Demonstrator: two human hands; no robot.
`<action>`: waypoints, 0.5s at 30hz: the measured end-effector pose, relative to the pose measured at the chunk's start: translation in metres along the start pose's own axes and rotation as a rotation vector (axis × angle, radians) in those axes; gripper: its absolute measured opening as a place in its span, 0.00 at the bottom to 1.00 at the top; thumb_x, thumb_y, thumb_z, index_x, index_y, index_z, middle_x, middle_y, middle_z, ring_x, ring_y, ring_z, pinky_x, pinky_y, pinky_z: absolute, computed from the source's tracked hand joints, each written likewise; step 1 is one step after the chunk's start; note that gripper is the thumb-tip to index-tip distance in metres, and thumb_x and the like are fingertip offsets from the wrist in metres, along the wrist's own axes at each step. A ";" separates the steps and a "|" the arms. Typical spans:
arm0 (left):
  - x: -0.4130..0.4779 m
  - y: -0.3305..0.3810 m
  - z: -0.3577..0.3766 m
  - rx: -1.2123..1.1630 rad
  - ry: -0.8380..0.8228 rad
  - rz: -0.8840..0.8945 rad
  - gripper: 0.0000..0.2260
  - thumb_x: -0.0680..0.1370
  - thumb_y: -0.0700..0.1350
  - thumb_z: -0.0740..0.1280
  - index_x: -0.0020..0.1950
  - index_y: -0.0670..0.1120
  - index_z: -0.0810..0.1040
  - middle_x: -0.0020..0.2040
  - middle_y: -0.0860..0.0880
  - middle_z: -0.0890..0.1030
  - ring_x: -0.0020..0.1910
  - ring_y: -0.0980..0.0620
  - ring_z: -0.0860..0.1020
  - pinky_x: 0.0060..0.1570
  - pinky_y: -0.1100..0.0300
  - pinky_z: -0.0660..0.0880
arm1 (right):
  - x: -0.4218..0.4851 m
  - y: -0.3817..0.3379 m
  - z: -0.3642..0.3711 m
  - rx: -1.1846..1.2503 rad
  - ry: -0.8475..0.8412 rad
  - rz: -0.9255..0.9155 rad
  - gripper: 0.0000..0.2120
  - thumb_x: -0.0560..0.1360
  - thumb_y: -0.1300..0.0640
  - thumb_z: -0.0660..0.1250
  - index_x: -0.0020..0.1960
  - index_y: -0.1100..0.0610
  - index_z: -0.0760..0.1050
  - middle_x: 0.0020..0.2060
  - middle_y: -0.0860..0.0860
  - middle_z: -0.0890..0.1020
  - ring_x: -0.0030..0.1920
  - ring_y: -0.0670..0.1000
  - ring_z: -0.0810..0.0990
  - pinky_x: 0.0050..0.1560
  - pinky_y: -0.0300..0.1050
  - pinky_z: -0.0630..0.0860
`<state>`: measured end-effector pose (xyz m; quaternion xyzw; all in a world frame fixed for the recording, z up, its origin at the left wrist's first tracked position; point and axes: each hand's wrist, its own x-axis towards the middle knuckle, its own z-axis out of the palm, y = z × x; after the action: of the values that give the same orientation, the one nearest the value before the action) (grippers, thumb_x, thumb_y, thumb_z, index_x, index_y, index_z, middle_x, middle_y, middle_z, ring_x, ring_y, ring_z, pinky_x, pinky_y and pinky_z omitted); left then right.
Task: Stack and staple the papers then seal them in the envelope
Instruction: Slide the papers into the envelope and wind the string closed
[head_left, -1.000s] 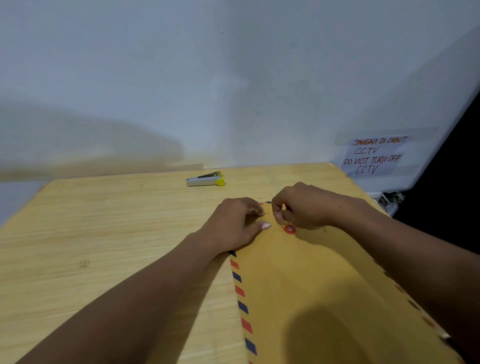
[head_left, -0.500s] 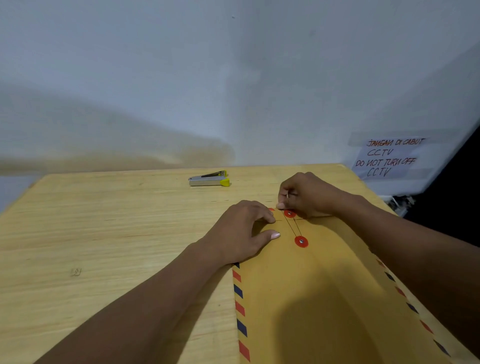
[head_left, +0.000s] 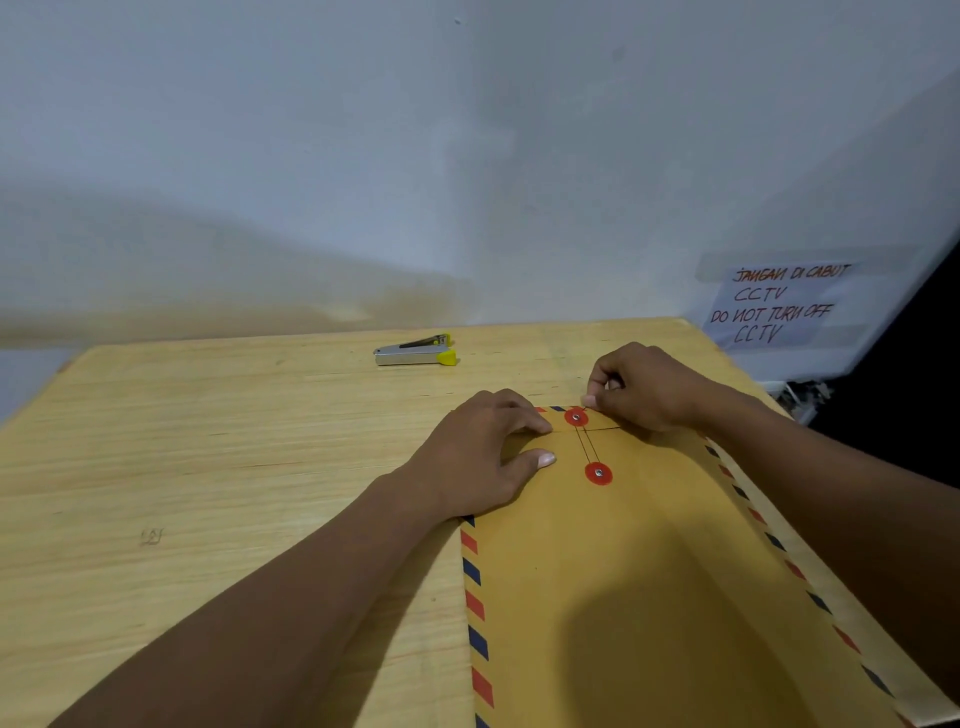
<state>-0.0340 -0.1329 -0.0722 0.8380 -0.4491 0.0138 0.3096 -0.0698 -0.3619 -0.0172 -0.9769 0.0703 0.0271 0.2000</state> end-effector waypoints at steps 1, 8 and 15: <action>0.000 0.001 0.000 0.000 0.001 -0.006 0.18 0.77 0.56 0.69 0.65 0.51 0.81 0.64 0.55 0.78 0.64 0.55 0.74 0.65 0.54 0.72 | -0.004 0.002 0.002 -0.002 0.020 0.002 0.02 0.77 0.53 0.69 0.46 0.50 0.78 0.40 0.44 0.77 0.41 0.45 0.73 0.35 0.39 0.66; -0.002 0.006 -0.002 0.027 -0.001 -0.032 0.17 0.78 0.57 0.68 0.64 0.52 0.81 0.64 0.54 0.79 0.64 0.53 0.75 0.64 0.53 0.73 | -0.051 0.014 0.014 -0.033 0.156 -0.071 0.04 0.78 0.50 0.67 0.49 0.49 0.79 0.36 0.44 0.78 0.38 0.44 0.73 0.35 0.42 0.67; -0.002 0.015 -0.004 0.086 -0.039 -0.061 0.17 0.80 0.56 0.67 0.66 0.51 0.80 0.67 0.52 0.78 0.65 0.52 0.75 0.64 0.54 0.74 | -0.101 0.009 0.022 -0.464 0.238 -0.307 0.11 0.83 0.48 0.56 0.57 0.47 0.75 0.49 0.44 0.79 0.45 0.49 0.78 0.41 0.46 0.75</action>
<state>-0.0453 -0.1352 -0.0617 0.8638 -0.4286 0.0072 0.2648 -0.1710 -0.3483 -0.0324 -0.9920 -0.0633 -0.1030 -0.0365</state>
